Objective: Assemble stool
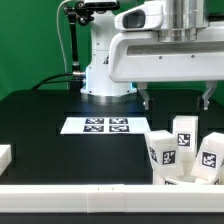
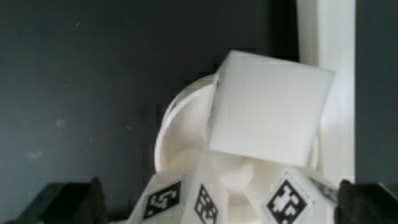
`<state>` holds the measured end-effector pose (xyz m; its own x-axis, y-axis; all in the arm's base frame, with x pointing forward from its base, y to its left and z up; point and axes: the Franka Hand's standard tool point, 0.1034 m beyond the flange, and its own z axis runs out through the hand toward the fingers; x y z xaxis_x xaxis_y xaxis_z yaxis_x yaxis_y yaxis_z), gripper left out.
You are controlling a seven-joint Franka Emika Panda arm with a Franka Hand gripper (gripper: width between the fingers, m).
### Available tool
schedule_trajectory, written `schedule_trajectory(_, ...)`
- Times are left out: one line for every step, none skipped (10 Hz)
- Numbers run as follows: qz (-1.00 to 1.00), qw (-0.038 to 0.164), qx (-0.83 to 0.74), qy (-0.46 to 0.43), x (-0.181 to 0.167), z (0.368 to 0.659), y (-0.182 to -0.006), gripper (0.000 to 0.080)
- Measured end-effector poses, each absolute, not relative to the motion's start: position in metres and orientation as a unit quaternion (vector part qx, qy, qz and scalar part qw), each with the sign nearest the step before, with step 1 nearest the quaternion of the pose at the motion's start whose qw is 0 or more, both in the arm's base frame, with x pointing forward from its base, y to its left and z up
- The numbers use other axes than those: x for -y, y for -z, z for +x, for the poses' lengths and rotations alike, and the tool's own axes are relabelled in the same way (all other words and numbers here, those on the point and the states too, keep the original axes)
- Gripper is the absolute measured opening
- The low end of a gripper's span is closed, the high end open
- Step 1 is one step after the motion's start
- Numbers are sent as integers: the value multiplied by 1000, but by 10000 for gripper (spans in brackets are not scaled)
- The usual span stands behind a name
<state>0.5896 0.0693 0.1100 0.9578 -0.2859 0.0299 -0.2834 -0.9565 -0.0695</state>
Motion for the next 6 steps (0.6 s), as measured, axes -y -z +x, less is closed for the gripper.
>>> schedule_trajectory(-989, 33, -142, 26, -68, 592, -110, 648)
schedule_trajectory(-989, 33, -142, 26, -68, 592, -110, 648)
schedule_trajectory(-989, 33, -142, 26, -68, 592, -109, 648)
schedule_trajectory(-989, 33, -142, 26, -68, 592, -109, 648)
schedule_trajectory(-989, 33, -142, 26, -68, 592, -109, 648)
schedule_trajectory(-989, 33, -143, 25, -68, 592, -108, 648)
